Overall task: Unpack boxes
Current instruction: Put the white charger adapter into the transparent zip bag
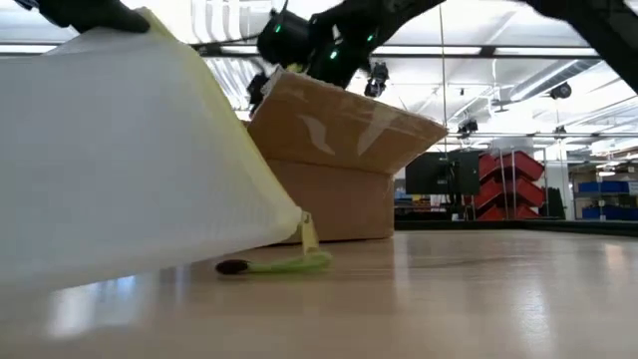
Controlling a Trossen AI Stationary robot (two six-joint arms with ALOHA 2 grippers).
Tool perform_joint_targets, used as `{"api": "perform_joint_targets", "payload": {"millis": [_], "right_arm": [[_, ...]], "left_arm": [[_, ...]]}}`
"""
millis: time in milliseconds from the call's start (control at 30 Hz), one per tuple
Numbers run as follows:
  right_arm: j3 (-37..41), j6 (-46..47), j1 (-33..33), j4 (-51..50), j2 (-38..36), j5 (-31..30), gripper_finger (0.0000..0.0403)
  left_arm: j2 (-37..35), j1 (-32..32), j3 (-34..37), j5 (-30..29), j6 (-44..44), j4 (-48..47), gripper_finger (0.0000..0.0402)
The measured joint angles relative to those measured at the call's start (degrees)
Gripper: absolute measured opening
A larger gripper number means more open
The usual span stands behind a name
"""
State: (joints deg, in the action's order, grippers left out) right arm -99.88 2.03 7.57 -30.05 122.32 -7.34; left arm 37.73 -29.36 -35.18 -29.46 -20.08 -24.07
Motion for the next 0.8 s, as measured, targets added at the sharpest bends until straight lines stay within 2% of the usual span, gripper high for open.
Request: {"api": "perform_joint_targets", "payload": {"millis": [167,333,567,800], "right_arm": [[-3.5,8.01,1.57,0.19,5.0,-1.6,0.0231],[-6.05,14.57,3.66,1.32,8.06,-1.72,0.0211],[-9.04,17.59,3.94,2.76,12.39,-2.07,0.0184],[-9.04,17.18,3.61,1.99,12.21,-1.46,0.0199]], "left_arm": [[-0.02,0.0,-1.02,0.05,0.15,-0.01,0.0],[-0.02,0.0,-1.78,0.07,1.52,0.06,0.0],[0.2,-0.07,-1.77,0.07,1.53,0.08,0.0],[0.67,-0.09,-1.75,0.38,1.53,0.52,0.0]]}}
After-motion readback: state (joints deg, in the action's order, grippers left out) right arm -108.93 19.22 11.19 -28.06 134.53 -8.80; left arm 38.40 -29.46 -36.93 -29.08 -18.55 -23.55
